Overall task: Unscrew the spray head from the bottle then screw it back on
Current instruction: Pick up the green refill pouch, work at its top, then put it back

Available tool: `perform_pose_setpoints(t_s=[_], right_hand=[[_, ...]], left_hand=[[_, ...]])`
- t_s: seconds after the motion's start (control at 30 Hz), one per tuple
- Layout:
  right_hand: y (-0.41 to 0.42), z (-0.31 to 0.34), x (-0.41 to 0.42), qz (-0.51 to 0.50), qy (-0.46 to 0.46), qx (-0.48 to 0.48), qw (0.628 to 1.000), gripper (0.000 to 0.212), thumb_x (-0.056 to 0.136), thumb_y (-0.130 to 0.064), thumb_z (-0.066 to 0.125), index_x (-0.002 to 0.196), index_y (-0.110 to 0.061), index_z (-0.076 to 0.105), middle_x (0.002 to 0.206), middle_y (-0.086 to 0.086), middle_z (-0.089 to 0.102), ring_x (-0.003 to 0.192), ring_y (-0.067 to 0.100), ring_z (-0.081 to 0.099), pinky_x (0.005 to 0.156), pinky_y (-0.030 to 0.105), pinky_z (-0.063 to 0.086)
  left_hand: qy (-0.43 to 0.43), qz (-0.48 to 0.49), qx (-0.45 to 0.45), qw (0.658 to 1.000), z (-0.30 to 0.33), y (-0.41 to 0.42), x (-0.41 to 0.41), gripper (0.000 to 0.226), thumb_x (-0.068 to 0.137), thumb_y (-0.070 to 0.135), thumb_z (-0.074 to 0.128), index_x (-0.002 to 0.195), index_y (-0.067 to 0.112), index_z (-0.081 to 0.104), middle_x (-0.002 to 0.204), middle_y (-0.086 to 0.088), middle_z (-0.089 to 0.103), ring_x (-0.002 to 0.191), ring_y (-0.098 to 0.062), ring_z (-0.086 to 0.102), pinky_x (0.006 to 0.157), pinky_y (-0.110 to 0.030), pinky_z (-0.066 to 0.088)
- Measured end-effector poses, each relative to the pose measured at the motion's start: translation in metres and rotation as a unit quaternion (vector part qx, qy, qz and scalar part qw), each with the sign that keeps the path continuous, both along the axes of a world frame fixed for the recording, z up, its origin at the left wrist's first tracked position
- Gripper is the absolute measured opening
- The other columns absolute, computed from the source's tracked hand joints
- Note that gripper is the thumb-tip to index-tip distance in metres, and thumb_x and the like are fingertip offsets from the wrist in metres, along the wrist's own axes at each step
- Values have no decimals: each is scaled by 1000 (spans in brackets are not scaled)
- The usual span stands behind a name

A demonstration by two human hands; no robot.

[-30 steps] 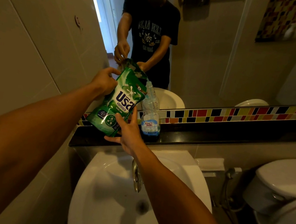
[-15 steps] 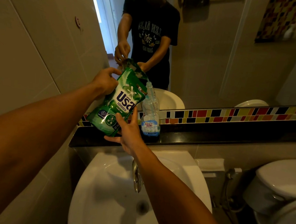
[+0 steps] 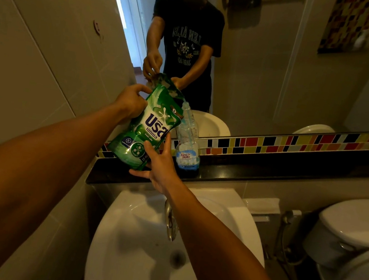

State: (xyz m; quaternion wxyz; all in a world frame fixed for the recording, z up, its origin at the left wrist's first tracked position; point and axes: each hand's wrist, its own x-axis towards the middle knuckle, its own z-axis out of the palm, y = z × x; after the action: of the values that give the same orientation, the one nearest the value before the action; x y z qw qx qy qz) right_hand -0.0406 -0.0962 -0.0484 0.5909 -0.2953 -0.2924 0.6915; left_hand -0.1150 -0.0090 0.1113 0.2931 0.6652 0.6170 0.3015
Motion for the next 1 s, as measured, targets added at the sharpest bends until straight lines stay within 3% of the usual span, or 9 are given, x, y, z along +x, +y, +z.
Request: perform_pose_setpoints(t_s=[0.57,0.77,0.9,1.0], right_hand=[[2,-5,6,-3,-33,-3,999,75,98,-28,68,148,-65,26,153,-5,48,133,37,51,78,68,59],[2,-12,14,-11,-79,-14,997,68,98,-28,69,129,-78,35,149,-8,50,132,34,52,79,65,60],[3,-19,19,-9,-103,-32,994,82,98,-24,69,145,-70,21,147,-8,51,124,29,55,72,57,61],[2,-26,25,-14,-124,-37,991,91,98,-22,69,152,-66,11,152,-4,50,124,29,58,72,55,61]], left_hand=[[-11,-1,7,1000,-9,3,-3,42,95,1,54,133,18,51,96,-11,63,74,-20,66,59,-31,53],[-16,11,25,1000,-27,9,-8,44,94,1,55,135,17,52,87,-10,57,76,-22,59,81,-46,57],[-37,29,18,999,-41,9,-10,45,94,0,55,134,20,50,85,-8,58,73,-20,58,78,-44,57],[-67,50,1,997,-52,6,-13,47,93,-2,54,134,20,49,101,-13,62,78,-20,60,72,-39,57]])
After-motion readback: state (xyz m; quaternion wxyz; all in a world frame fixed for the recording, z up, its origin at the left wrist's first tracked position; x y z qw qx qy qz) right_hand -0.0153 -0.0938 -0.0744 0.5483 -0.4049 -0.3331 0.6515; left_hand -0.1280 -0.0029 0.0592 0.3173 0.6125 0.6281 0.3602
